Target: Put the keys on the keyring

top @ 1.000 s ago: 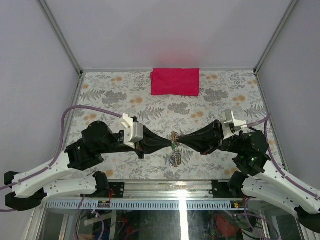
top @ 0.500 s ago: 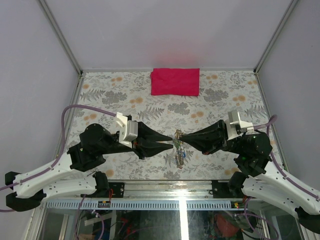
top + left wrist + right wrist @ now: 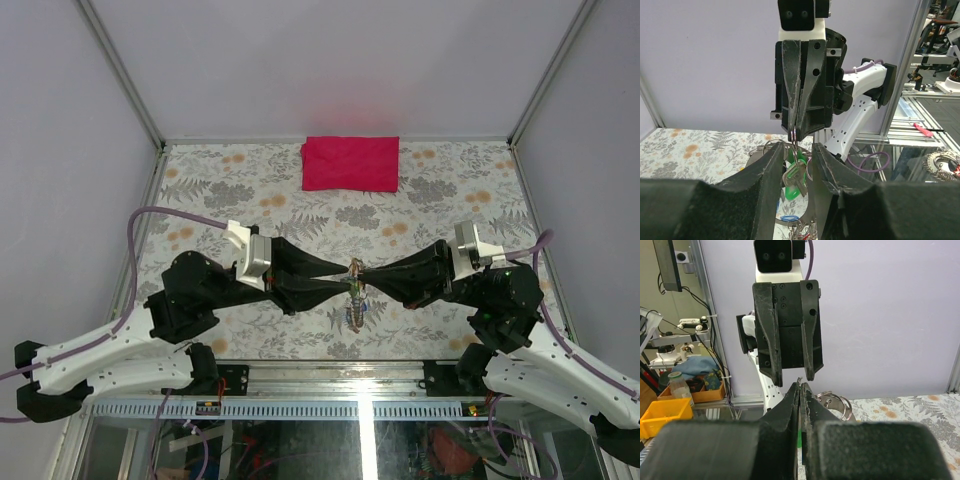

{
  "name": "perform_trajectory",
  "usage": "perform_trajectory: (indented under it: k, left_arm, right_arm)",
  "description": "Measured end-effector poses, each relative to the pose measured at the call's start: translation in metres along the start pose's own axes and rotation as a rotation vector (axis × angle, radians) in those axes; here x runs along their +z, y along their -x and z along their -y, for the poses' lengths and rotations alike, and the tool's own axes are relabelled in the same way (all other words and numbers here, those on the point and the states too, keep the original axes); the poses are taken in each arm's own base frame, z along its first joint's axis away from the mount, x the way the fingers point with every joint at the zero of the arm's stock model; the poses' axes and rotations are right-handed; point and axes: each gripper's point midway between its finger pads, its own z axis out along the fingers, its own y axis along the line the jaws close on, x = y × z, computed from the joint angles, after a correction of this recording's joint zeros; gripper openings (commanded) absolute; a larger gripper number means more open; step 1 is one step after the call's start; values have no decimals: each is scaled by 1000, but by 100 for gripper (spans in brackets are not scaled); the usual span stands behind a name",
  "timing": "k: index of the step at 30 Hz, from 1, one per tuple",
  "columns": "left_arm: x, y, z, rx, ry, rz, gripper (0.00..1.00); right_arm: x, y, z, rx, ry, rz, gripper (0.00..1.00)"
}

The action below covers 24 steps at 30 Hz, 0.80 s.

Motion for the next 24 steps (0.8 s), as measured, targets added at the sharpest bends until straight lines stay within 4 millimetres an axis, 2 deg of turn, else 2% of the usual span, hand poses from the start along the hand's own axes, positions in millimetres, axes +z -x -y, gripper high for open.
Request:
perform_trajectory:
  k: [12, 14, 19, 24]
  left_arm:
    - [7, -14, -1, -45, -7, -20, 23]
    - [7, -15, -1, -49, -7, -20, 19]
    - [9, -17, -1, -56, -6, -22, 1]
    - [10, -17, -1, -56, -13, -23, 0]
  right_arm:
    - [-1, -3, 1, 0, -4, -12, 0]
    - [-1, -4, 1, 0, -6, -16, 0]
    - [-1, -5, 1, 2, -6, -20, 0]
    - [-2, -5, 1, 1, -6, -22, 0]
